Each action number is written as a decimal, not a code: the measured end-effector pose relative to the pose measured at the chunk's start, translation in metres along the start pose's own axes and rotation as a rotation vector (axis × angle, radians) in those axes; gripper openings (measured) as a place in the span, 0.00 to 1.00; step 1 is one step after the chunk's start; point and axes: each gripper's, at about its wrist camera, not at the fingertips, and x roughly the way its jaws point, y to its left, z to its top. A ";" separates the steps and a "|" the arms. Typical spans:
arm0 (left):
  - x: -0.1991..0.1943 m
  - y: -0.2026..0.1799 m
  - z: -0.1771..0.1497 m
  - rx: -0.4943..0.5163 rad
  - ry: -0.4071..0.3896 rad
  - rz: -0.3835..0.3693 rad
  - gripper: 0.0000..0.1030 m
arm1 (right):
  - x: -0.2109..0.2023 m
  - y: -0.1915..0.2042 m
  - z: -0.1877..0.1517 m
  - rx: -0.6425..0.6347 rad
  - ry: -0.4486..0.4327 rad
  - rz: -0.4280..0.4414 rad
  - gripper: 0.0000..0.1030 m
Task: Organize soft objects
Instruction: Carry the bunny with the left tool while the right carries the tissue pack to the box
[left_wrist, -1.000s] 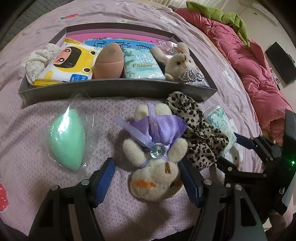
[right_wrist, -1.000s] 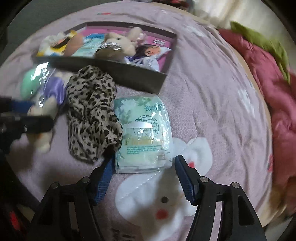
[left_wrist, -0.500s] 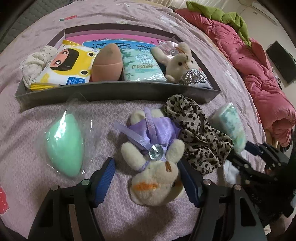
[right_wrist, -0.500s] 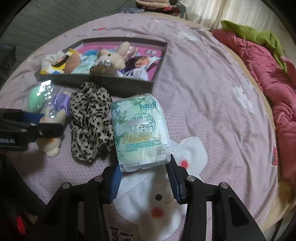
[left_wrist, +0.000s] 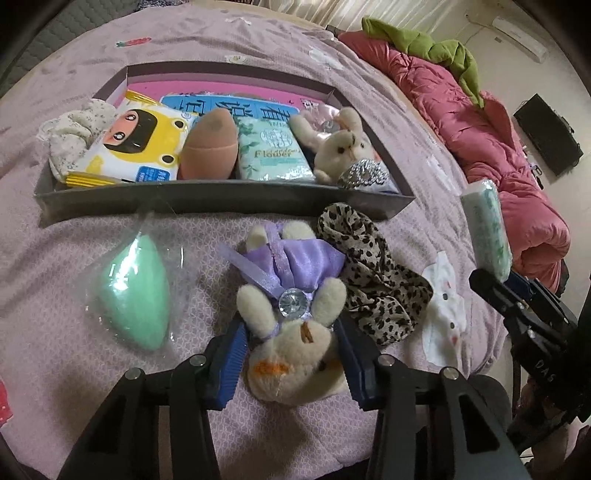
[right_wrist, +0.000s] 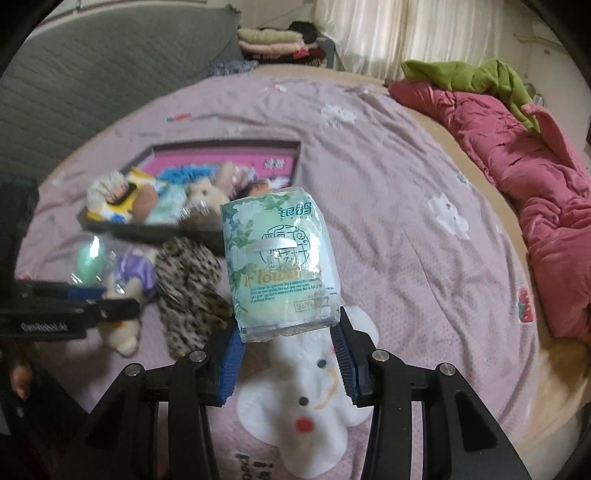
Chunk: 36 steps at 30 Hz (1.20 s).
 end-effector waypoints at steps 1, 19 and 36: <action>-0.003 0.000 0.000 -0.001 -0.005 -0.002 0.46 | -0.002 0.001 0.001 0.000 -0.006 0.003 0.45; -0.060 0.027 0.025 -0.066 -0.155 -0.065 0.46 | -0.030 0.036 0.033 0.051 -0.102 0.037 0.45; -0.096 0.062 0.059 -0.044 -0.279 -0.008 0.46 | -0.024 0.076 0.070 0.047 -0.131 0.025 0.45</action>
